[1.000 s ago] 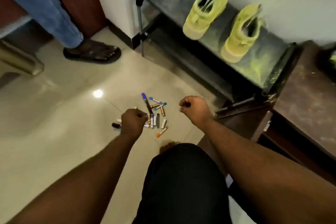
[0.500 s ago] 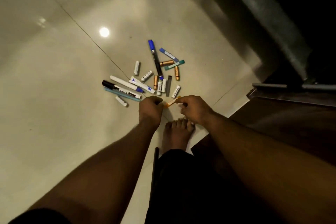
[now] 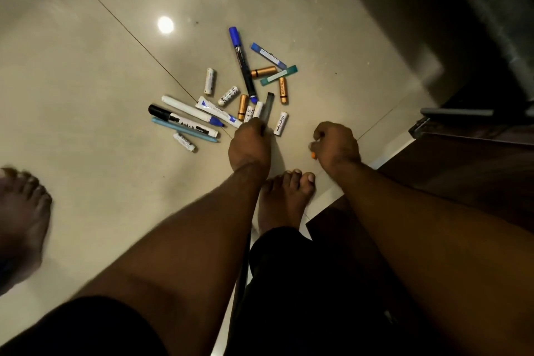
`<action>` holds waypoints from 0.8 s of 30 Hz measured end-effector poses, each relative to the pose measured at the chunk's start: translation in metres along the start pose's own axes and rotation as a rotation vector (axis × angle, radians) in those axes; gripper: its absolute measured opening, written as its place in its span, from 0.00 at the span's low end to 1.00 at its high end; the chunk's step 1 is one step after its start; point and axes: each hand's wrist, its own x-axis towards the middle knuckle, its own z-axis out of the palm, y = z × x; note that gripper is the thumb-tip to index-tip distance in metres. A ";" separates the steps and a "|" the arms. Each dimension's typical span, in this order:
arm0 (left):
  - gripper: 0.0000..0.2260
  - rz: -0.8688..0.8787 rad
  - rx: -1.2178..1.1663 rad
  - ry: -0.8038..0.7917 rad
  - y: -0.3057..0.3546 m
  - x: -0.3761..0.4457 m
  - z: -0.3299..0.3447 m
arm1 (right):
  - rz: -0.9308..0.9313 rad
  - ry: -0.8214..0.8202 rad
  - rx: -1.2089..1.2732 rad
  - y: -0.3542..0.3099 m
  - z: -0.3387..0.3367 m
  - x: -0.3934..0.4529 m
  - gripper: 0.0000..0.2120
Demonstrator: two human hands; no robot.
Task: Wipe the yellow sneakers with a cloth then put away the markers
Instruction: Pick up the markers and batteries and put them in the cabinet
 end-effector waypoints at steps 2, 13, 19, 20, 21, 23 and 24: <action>0.10 -0.020 0.041 -0.014 0.000 0.002 0.004 | 0.008 0.050 0.060 0.003 -0.001 0.002 0.07; 0.09 -0.091 -0.424 -0.017 0.048 -0.038 -0.048 | 0.211 0.197 0.704 -0.026 -0.091 -0.037 0.13; 0.08 0.286 -0.401 -0.225 0.156 -0.094 -0.150 | 0.117 0.346 1.192 -0.041 -0.215 -0.168 0.11; 0.07 0.374 -0.339 -0.295 0.179 -0.113 -0.170 | 0.094 0.366 1.233 -0.036 -0.234 -0.199 0.11; 0.05 0.453 -0.278 -0.358 0.198 -0.134 -0.187 | 0.076 0.384 1.267 -0.028 -0.248 -0.229 0.10; 0.05 0.591 -0.201 -0.467 0.232 -0.179 -0.213 | 0.042 0.443 1.332 -0.007 -0.268 -0.285 0.10; 0.05 0.636 -0.177 -0.516 0.244 -0.200 -0.221 | 0.031 0.459 1.354 0.003 -0.272 -0.307 0.10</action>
